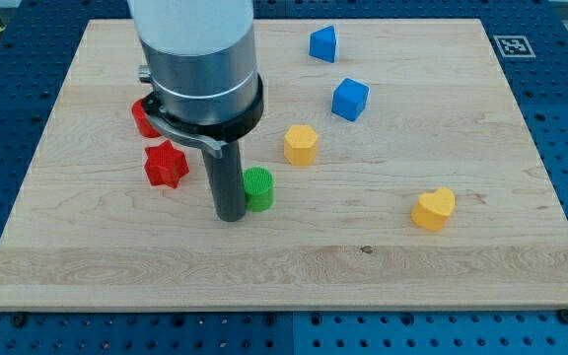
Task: Place green star parallel to the red circle
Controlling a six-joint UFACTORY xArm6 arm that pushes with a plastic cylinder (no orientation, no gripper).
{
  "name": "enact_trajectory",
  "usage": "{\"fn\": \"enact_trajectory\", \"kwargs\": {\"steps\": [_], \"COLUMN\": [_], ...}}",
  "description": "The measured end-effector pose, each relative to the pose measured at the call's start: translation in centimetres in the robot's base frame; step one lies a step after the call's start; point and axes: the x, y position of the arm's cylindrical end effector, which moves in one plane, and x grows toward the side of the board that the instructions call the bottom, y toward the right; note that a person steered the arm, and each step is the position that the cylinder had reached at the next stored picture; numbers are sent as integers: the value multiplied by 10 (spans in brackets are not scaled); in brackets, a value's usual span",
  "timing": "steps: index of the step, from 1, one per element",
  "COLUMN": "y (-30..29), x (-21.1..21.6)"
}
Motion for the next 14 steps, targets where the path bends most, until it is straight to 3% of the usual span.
{"fn": "enact_trajectory", "kwargs": {"steps": [1, 4, 6, 9, 14], "y": [31, 49, -4, -29, -110], "x": [20, 10, -37, -126, -234]}}
